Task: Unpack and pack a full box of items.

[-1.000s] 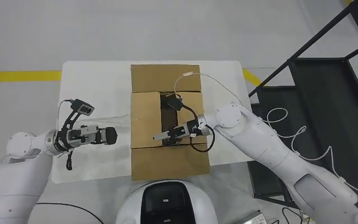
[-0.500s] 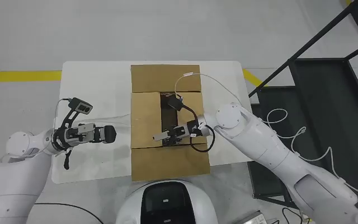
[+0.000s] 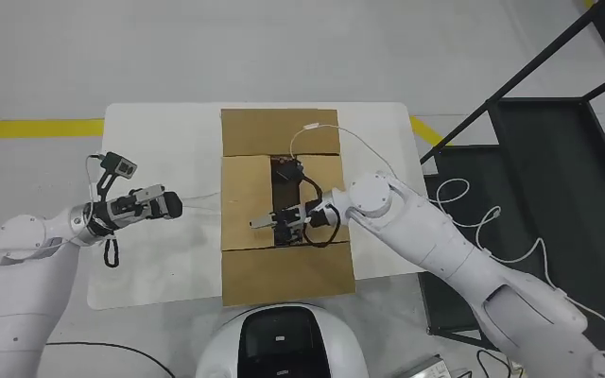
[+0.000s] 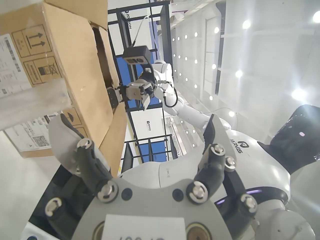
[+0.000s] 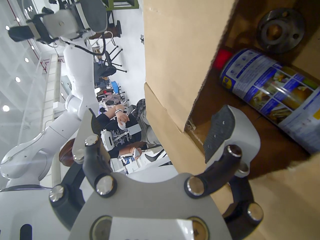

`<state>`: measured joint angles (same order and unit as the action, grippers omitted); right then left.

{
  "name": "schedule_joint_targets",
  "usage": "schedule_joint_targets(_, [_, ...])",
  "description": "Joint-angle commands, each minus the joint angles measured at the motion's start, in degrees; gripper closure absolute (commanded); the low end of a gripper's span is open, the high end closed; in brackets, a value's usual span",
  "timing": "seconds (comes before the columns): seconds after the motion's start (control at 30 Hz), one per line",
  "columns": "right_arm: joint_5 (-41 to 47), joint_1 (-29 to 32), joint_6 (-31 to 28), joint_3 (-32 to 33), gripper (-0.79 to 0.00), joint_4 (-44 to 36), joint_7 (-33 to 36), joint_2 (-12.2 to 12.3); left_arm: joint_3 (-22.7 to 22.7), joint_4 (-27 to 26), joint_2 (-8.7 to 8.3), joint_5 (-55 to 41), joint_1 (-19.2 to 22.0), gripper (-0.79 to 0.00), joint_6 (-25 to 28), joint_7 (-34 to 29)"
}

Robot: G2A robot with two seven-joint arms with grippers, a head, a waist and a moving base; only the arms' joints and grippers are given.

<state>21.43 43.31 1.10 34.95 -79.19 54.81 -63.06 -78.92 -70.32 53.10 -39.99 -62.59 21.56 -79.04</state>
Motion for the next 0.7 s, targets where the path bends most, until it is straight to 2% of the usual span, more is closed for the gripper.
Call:
schedule_joint_targets(0.0, [1.4,-0.9,-1.5,-0.9,-0.785,1.1,0.0,-1.0,-0.2,0.2,0.10,-1.2,0.3,-0.785,0.5,0.4])
schedule_joint_targets(0.13, [8.7,-2.0,-7.6,-1.3,-0.785,3.5,0.9,-3.2,-1.3,-0.2,0.23,-4.1,0.3,-0.785,1.2,1.3])
schedule_joint_targets(0.23, [17.9,-2.2,-13.1,-1.7,-0.785,5.9,3.8,-5.2,-2.6,-1.6,0.16,-6.3,-0.1,-0.785,1.2,1.4])
schedule_joint_targets(0.33, [20.5,-4.0,-15.7,-4.4,-0.785,7.9,3.8,-8.0,-4.5,-3.7,-0.06,-7.7,-0.6,-0.785,1.1,1.4])
schedule_joint_targets(0.53, [17.6,-9.7,-15.4,-12.7,-0.785,13.3,1.7,-15.3,-8.5,-7.0,-0.56,-9.3,-3.1,-0.785,0.7,1.9])
schedule_joint_targets(0.67, [13.2,-12.6,-14.4,-16.2,-0.785,16.9,-0.6,-19.4,-9.5,-7.5,-0.64,-10.0,-4.8,-0.785,-0.5,2.0])
